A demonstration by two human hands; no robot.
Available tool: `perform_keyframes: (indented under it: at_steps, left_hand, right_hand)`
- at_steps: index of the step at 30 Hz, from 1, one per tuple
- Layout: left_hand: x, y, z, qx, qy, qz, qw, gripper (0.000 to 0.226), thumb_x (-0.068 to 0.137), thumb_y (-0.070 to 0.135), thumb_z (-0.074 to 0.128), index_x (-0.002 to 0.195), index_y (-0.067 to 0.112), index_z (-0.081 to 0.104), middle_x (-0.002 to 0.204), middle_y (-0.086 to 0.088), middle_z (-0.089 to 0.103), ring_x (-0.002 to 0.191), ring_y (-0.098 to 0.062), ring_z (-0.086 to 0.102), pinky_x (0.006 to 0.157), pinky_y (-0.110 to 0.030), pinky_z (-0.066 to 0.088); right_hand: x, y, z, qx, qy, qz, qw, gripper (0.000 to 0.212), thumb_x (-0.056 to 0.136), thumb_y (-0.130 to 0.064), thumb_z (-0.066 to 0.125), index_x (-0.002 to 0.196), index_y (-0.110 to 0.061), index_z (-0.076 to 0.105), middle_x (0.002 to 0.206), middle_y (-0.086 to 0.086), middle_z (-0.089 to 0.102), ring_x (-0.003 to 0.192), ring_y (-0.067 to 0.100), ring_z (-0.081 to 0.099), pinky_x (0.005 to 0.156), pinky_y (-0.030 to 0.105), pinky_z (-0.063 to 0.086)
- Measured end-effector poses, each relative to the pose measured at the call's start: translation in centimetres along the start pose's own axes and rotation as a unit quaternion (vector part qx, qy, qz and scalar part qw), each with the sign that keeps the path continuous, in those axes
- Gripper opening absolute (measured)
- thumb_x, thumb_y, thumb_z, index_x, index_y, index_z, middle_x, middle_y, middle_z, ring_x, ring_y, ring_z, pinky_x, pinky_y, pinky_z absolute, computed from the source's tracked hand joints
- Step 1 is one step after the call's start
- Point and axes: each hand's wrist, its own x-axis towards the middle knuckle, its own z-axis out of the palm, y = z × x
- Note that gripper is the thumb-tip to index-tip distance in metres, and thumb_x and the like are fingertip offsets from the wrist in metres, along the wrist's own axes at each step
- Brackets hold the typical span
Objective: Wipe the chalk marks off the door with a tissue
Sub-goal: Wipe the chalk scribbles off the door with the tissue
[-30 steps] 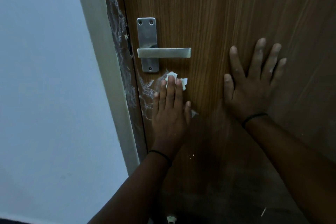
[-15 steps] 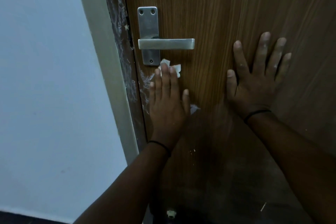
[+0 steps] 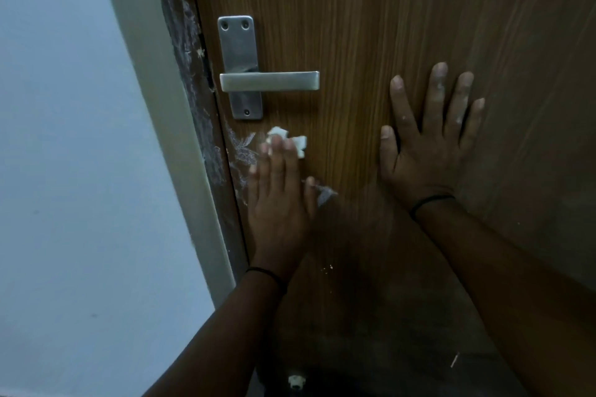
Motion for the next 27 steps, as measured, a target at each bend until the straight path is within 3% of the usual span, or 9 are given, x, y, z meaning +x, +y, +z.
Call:
perform_keyframes:
  at_steps: [4, 9, 16, 22, 25, 27]
  left_hand:
    - [-0.2, 0.6, 0.0, -0.015, 0.017, -0.056, 0.998, 0.066, 0.104, 0.037, 0.034, 0.158, 0.011, 0.009, 0.166, -0.01, 0.006, 0.154, -0.023, 0.002, 0.124, -0.041, 0.004]
    - [-1.8, 2.4, 0.7, -0.019, -0.025, 0.081, 0.996, 0.063, 0.104, 0.037, 0.036, 0.157, 0.009, 0.015, 0.166, -0.011, 0.006, 0.154, -0.025, 0.005, 0.124, -0.043, 0.007]
    - [-1.5, 3.3, 0.8, -0.035, -0.006, 0.014, 0.999, 0.063, 0.105, 0.037, 0.031, 0.158, 0.011, 0.01, 0.167, -0.008, 0.003, 0.154, -0.024, 0.003, 0.124, -0.042, 0.007]
    - [-4.4, 2.1, 1.2, -0.007, -0.059, 0.082, 0.995, 0.065, 0.102, 0.033, 0.043, 0.157, 0.011, 0.017, 0.166, -0.009, 0.008, 0.153, -0.023, 0.006, 0.124, -0.04, 0.005]
    - [-3.4, 2.2, 1.1, -0.01, -0.039, 0.029, 0.999, 0.063, 0.103, 0.034, 0.039, 0.157, 0.01, 0.016, 0.166, -0.01, 0.007, 0.153, -0.025, 0.006, 0.124, -0.042, 0.006]
    - [-3.8, 3.4, 1.3, -0.022, -0.062, 0.037, 0.997, 0.064, 0.104, 0.037, 0.037, 0.158, 0.011, 0.013, 0.166, -0.01, 0.004, 0.154, -0.025, 0.004, 0.124, -0.041, 0.003]
  right_hand:
    - [-0.2, 0.2, 0.4, 0.004, 0.012, -0.002, 1.0, 0.059, 0.102, -0.046, 0.034, 0.157, -0.035, 0.015, 0.164, 0.013, 0.016, 0.15, 0.041, 0.013, 0.12, 0.058, 0.009]
    - [-0.3, 0.3, 0.5, 0.002, 0.015, -0.001, 1.0, 0.06, 0.102, -0.045, 0.036, 0.157, -0.034, 0.015, 0.164, 0.012, 0.016, 0.151, 0.039, 0.012, 0.12, 0.058, 0.011]
    - [-1.0, 0.4, 0.8, 0.006, 0.009, -0.012, 1.0, 0.061, 0.101, -0.044, 0.037, 0.157, -0.032, 0.016, 0.164, 0.012, 0.016, 0.151, 0.038, 0.011, 0.121, 0.057, 0.008]
    - [-1.2, 0.3, 0.5, 0.001, 0.007, -0.01, 1.0, 0.06, 0.102, -0.044, 0.036, 0.157, -0.031, 0.018, 0.164, 0.012, 0.018, 0.151, 0.037, 0.012, 0.121, 0.057, 0.009]
    - [-1.0, 0.3, 0.4, 0.008, 0.01, -0.01, 1.0, 0.061, 0.101, -0.044, 0.037, 0.157, -0.032, 0.016, 0.163, 0.012, 0.018, 0.15, 0.038, 0.013, 0.121, 0.057, 0.009]
    - [-0.9, 0.3, 0.4, 0.013, 0.009, -0.009, 1.0, 0.061, 0.101, -0.044, 0.038, 0.157, -0.032, 0.016, 0.163, 0.012, 0.018, 0.15, 0.038, 0.013, 0.121, 0.057, 0.009]
